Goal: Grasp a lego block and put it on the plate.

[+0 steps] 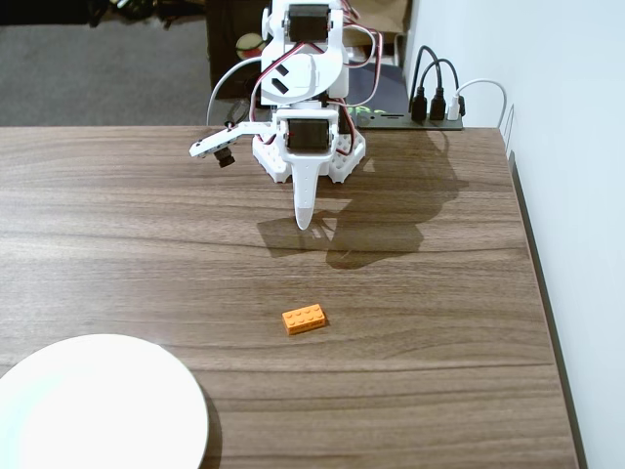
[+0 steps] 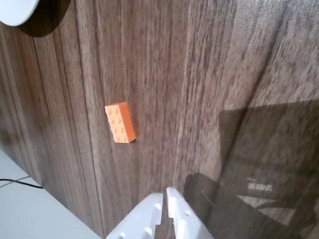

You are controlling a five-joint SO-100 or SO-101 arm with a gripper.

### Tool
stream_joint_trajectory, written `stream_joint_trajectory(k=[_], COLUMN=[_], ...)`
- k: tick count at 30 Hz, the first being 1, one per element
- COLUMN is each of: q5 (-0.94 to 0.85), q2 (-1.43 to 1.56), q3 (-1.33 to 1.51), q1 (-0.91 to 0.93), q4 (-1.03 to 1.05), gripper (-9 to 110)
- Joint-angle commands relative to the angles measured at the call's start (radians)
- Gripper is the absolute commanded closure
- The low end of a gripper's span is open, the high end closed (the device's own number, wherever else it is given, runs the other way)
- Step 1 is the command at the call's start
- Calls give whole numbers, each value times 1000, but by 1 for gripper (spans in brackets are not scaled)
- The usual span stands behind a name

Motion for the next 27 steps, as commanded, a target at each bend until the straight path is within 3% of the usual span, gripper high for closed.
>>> stream_joint_trajectory(k=[1,27], q5=[2,-35], q2=[2,3], q3=[-3,-3], q1=[-5,-51], q4=[5,3], gripper=[101,101])
